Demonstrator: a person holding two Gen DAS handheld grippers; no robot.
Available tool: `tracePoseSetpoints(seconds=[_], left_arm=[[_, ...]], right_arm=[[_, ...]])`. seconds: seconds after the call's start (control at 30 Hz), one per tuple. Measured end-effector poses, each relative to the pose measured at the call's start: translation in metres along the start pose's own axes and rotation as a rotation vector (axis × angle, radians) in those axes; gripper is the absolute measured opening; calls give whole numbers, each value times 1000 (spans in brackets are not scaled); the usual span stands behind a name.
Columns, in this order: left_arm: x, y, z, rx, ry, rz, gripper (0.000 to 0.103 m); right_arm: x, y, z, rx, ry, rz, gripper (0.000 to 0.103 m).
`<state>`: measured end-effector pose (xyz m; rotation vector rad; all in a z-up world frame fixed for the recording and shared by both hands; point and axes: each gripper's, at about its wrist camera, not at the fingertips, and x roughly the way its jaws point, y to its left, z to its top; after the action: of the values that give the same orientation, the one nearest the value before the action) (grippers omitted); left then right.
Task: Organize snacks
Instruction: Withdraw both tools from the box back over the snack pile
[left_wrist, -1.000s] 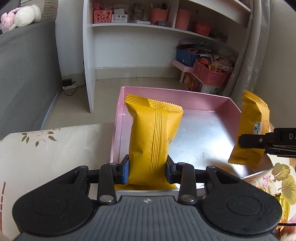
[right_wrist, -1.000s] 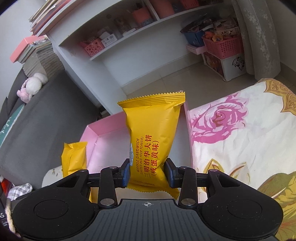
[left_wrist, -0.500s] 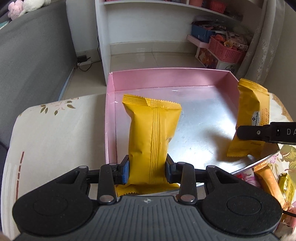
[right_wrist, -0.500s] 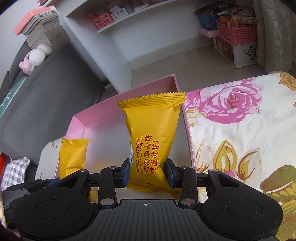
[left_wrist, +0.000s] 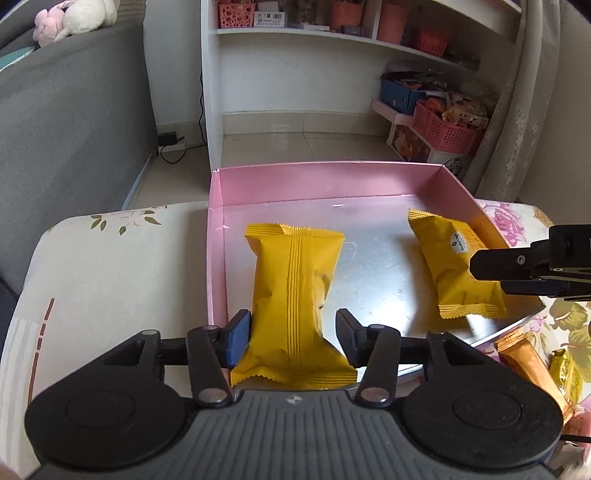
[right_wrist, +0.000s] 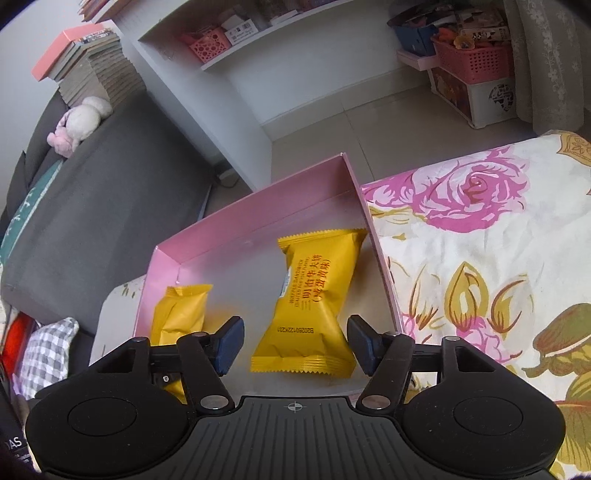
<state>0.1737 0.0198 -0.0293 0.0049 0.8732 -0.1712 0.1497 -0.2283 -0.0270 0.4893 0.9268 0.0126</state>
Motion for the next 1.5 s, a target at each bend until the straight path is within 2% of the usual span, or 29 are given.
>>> tracePoseSetpoints(seconds=[0.03,0.13,0.27,0.37,0.5,0.73,0.83,0.97,1.27,1.5], left_arm=[[-5,-2,0,5,-14,0,61],[-20,-8,0,31,-48,-14,71],[-41,-13,-4,40,-74,-32,87],[-55,-18,-11,57,-69,-74,89],[-73,-24,-21,64,-76,-72,98],[-100,-28,-40,38,-47,-72,103],[-105,-24,-56,-28,-41,-77,103],[-102,-17,-77,-80,-37,-83,103],[-106,-7,-93,-77,-61,-103,103],[-108,-3,-121,-56,-89,-92,103]], right_arm=[[-5,1,0,1,-7,-1,68],[-20,5,-1,9,-26,0,75],[-42,10,-5,17,-42,2,80],[-60,15,-12,5,-60,2,85],[-79,24,-26,-36,-63,-10,88],[-100,44,-58,-147,-56,-28,90],[-109,49,-76,-208,-81,-39,94],[-111,48,-95,-274,-101,-73,95],[-124,22,-121,-323,-146,-81,96],[-127,-6,-141,-339,-165,-113,98]])
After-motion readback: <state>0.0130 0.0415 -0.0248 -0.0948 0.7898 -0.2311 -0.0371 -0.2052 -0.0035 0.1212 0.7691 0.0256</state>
